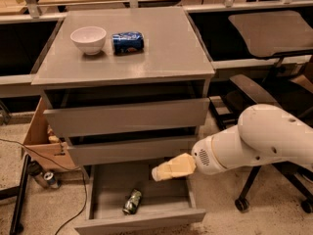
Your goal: Pick green can from bottom drawer and place on counter
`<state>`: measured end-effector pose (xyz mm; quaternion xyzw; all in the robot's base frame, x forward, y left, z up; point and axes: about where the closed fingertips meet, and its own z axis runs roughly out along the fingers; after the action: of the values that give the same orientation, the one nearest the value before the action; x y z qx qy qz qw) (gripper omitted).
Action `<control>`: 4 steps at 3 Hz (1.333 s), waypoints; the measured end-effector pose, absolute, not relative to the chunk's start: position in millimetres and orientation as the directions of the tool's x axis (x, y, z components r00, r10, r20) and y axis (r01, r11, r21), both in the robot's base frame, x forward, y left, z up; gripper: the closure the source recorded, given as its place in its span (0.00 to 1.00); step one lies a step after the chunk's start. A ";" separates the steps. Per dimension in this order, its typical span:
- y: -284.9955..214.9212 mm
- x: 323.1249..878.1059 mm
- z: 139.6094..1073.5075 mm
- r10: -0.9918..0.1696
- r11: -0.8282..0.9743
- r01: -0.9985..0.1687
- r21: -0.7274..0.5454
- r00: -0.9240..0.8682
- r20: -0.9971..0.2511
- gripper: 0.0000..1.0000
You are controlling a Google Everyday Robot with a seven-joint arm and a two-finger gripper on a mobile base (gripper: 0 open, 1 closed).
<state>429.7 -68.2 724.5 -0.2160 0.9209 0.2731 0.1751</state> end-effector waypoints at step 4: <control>-11.8 463.3 694.9 -0.319 0.705 -0.528 0.475 -0.833 -0.453 0.00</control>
Offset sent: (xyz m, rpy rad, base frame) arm 0.0109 -0.0013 0.0047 -0.0005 -0.0397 -0.0204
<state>463.3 -11.8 694.9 -0.2333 0.9072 0.3055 0.1709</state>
